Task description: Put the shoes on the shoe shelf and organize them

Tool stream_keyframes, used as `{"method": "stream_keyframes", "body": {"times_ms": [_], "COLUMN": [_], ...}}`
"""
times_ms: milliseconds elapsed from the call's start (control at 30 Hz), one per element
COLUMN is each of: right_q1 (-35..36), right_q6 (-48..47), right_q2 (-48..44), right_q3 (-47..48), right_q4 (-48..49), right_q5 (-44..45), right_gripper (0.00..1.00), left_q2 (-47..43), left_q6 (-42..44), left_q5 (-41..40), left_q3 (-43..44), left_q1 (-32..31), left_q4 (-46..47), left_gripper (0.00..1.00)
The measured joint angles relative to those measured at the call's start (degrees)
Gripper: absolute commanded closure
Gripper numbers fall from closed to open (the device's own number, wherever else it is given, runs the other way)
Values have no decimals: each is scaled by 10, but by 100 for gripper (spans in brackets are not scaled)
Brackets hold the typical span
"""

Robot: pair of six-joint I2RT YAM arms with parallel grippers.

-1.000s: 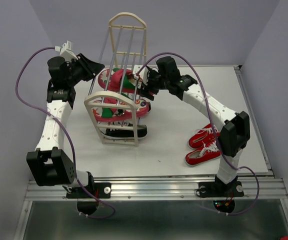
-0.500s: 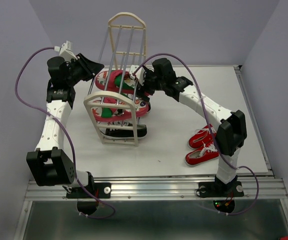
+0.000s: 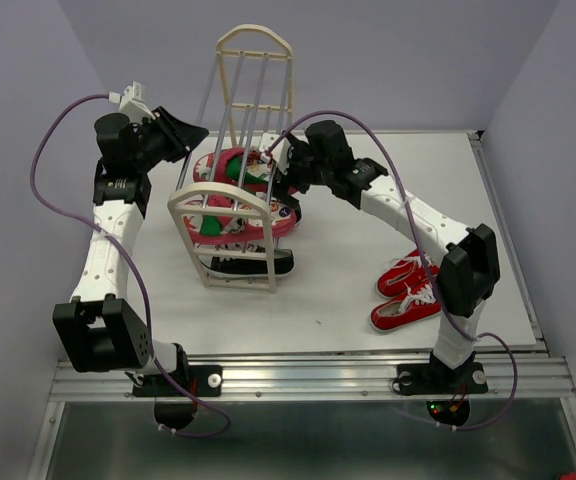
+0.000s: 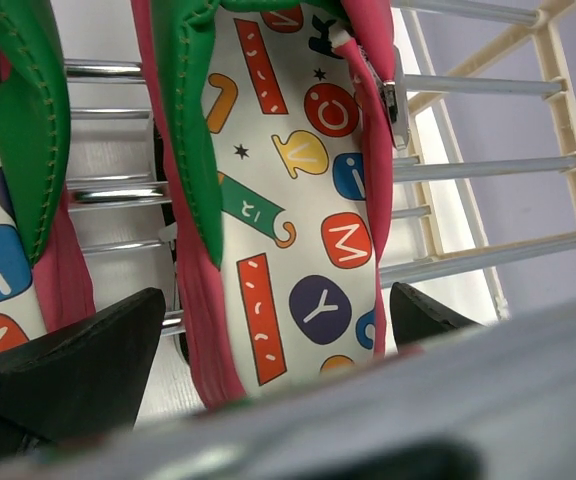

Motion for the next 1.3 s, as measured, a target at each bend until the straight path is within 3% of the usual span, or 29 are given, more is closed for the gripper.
{"method": "stream_keyframes", "body": {"times_ms": [467,800,1067,1133,1300], "right_q1": [17,22,23,22,-10], "right_q6": [17,135,273,319,578], "right_q2": [-46,-58,-247,-305,-357], "right_q3": [-38,-47,-229,-278,-340], "right_q4": [12,29,46,49,-59], "right_q5": [0,233,388,460,558], "right_gripper": [0,0,0,0,0], "left_q2": [0,0,-6,-7,-7], "left_q6": [-1,-3,-2,-2,-2], "left_q5": [-1,-2,-7,-8,-9], "left_q3": [0,0,-3,-3,-3], "left_q1": [0,-1,-1,-1,-2], "left_q4": [0,0,-3,-4,-5], "left_gripper": [84,84,84,84,84]}}
